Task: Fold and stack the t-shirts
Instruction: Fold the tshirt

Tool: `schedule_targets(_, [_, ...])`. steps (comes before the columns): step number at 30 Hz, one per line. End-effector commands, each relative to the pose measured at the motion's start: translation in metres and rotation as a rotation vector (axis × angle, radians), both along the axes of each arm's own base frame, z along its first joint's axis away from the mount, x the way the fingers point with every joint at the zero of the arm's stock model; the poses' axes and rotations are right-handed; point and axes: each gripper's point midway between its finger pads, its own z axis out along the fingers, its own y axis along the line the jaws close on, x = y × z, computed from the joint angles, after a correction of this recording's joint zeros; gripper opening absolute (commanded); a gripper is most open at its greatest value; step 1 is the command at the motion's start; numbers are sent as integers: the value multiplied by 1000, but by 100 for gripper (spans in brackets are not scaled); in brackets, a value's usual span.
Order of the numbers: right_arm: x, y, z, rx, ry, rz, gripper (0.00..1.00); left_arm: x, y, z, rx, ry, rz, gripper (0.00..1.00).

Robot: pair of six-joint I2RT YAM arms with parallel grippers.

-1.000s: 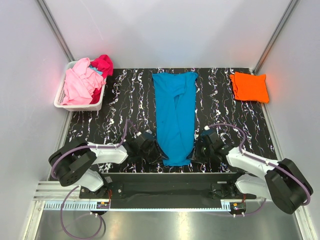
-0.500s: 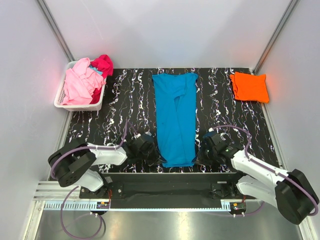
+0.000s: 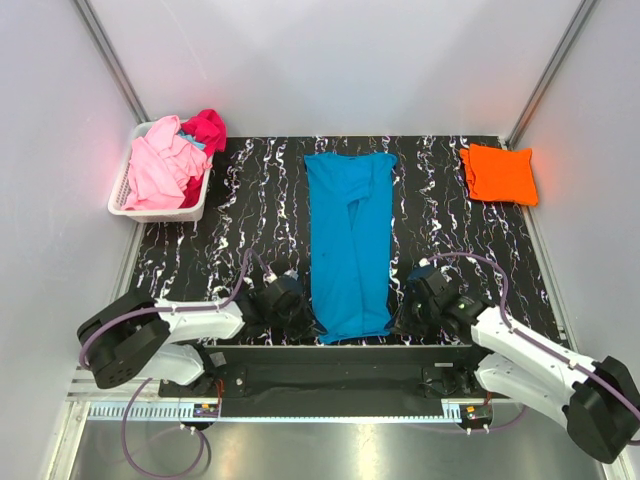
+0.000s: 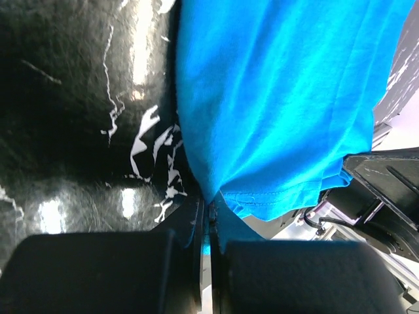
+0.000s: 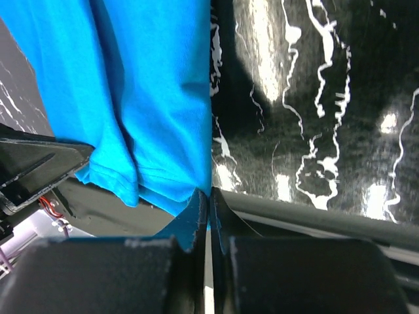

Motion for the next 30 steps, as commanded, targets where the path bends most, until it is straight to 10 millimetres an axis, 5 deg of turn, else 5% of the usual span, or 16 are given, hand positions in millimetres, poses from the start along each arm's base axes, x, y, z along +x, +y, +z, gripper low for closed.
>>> schedule_targets(1, [-4, -13, 5, -64, 6, -34, 0, -4, 26, -16, 119, -5, 21, 0])
schedule_targets(11, [-6, -11, 7, -63, 6, -23, 0, 3, 17, -4, 104, -41, -9, 7])
schedule_targets(30, [13, -2, 27, -61, -67, -5, 0, 12, 10, 23, 66, -129, -28, 0])
